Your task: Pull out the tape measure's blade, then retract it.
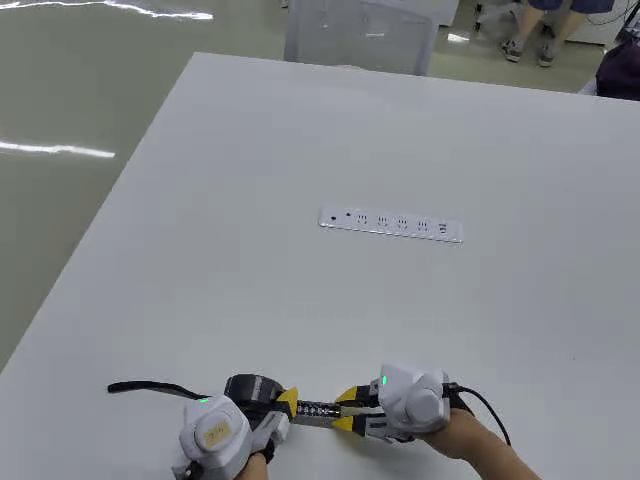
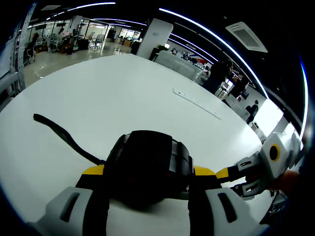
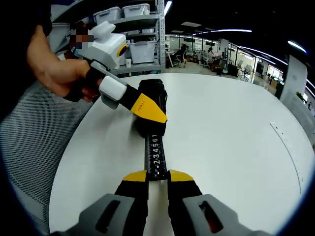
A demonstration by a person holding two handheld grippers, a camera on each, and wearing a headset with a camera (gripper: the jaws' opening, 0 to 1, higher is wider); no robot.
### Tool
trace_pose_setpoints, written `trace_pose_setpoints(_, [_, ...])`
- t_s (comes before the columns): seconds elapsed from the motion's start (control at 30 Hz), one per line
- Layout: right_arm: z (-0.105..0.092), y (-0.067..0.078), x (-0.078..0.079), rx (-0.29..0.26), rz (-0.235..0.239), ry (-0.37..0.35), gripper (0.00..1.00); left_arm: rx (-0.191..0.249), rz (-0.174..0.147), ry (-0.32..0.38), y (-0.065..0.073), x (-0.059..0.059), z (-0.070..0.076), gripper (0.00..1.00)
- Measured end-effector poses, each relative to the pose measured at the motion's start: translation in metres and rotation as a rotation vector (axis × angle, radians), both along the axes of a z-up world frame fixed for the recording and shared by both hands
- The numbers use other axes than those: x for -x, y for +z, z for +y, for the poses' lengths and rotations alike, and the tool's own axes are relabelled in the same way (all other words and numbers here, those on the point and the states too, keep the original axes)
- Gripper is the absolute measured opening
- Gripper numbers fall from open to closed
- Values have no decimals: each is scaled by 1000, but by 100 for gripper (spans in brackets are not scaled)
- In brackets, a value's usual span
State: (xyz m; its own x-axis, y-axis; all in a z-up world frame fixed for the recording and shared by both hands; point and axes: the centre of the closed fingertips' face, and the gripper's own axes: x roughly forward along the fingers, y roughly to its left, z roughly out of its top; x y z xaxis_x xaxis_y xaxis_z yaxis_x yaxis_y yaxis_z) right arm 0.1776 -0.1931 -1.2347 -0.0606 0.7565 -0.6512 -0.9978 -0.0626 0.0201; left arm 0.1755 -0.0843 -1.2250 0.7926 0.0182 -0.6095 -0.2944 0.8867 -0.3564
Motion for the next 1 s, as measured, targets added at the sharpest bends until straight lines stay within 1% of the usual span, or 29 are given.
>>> trace_pose_setpoints(0.53, [16, -3, 2, -10, 6, 9, 13, -2, 3, -2, 0, 0, 0, 63])
trace_pose_setpoints(0.6, [18, -1, 3, -12, 7, 10, 13, -2, 3, -2, 0, 0, 0, 63])
trace_pose_setpoints(0.8, [23, -3, 3, -16, 6, 14, 13, -1, 4, -2, 1, 0, -1, 63])
trace_pose_setpoints(1.0, [29, -2, 4, -17, 3, 19, 13, 1, 5, -1, 1, 0, 0, 63])
